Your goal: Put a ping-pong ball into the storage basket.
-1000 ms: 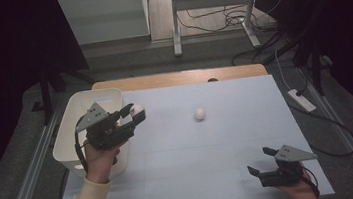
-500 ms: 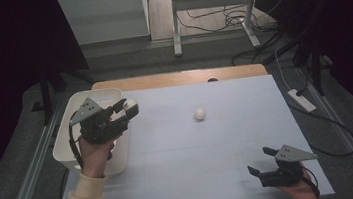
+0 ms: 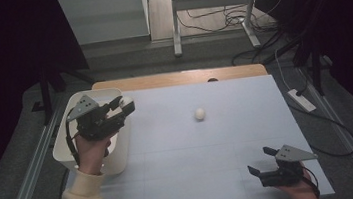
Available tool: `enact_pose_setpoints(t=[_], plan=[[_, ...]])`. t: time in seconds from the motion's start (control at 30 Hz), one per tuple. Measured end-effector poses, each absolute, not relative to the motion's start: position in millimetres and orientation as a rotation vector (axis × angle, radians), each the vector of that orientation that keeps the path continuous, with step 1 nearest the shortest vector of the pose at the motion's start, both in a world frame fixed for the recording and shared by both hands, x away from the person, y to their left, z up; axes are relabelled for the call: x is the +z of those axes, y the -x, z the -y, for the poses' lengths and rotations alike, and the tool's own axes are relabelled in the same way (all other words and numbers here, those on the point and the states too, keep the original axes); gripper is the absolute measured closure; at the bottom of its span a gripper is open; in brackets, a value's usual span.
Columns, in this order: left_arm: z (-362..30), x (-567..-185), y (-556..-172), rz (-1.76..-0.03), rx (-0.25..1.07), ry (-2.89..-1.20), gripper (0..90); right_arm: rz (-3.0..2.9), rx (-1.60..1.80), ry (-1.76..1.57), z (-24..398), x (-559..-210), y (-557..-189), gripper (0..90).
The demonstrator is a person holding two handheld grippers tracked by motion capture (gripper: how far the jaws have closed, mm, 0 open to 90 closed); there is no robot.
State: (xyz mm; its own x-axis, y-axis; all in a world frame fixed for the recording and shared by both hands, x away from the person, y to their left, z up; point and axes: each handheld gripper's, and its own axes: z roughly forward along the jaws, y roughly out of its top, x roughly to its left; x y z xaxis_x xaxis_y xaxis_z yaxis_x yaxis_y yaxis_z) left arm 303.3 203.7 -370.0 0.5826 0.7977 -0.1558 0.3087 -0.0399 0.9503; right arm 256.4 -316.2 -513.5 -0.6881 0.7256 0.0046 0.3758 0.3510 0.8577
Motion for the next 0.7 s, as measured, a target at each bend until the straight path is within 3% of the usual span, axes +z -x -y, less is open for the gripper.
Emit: enact_pose_setpoints(t=[0.7], plan=[[-219.2,-369.5,-315.7,-1.013,0.539,-1.627,51.0,-2.240,1.278,-0.971,316.0,-513.4,-256.6,10.5]])
